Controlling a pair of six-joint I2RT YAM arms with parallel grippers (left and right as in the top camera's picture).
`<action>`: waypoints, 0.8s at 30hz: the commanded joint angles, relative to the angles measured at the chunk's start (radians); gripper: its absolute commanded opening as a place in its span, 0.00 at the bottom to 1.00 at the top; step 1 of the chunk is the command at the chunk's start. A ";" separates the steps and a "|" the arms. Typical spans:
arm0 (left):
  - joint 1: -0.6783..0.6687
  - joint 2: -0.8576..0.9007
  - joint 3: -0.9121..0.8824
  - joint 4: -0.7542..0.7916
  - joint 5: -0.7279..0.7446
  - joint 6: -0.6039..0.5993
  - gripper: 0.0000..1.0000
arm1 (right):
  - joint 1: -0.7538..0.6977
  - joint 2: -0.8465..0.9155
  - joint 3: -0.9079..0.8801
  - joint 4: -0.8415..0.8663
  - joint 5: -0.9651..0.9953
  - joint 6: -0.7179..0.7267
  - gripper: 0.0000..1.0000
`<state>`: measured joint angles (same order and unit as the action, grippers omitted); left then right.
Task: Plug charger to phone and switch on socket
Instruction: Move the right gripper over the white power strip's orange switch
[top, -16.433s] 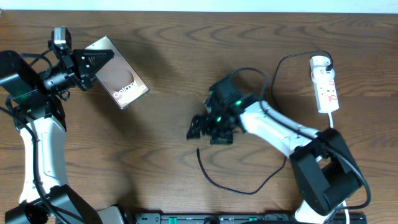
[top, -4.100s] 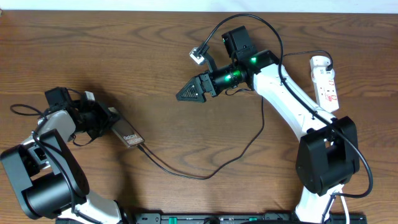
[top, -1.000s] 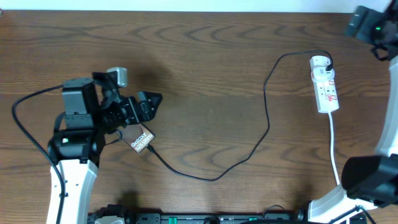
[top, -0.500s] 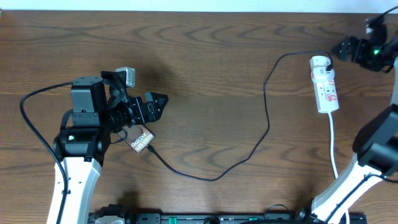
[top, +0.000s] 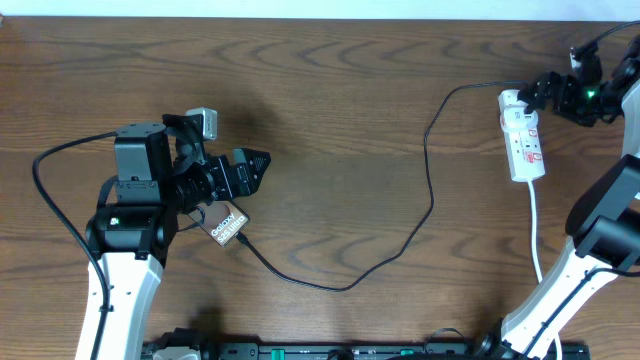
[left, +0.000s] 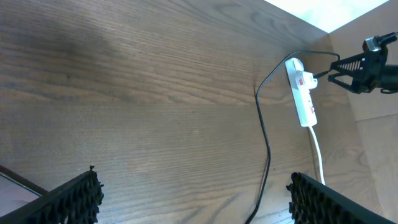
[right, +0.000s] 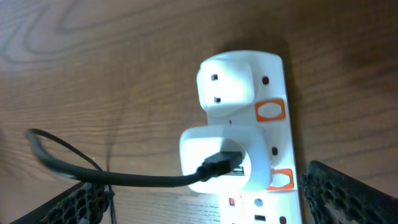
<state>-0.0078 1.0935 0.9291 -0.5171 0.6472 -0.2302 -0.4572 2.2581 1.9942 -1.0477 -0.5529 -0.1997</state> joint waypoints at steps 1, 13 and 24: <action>-0.002 0.008 0.008 -0.001 -0.013 0.016 0.93 | -0.005 0.018 -0.002 -0.011 0.024 0.019 0.99; -0.002 0.043 0.008 -0.001 -0.012 0.016 0.94 | 0.039 0.018 -0.068 0.025 0.069 0.049 0.99; -0.002 0.043 0.008 -0.001 -0.013 0.016 0.94 | 0.066 0.018 -0.147 0.081 0.069 0.065 0.99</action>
<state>-0.0078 1.1355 0.9291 -0.5179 0.6468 -0.2302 -0.4046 2.2677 1.8668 -0.9714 -0.4847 -0.1539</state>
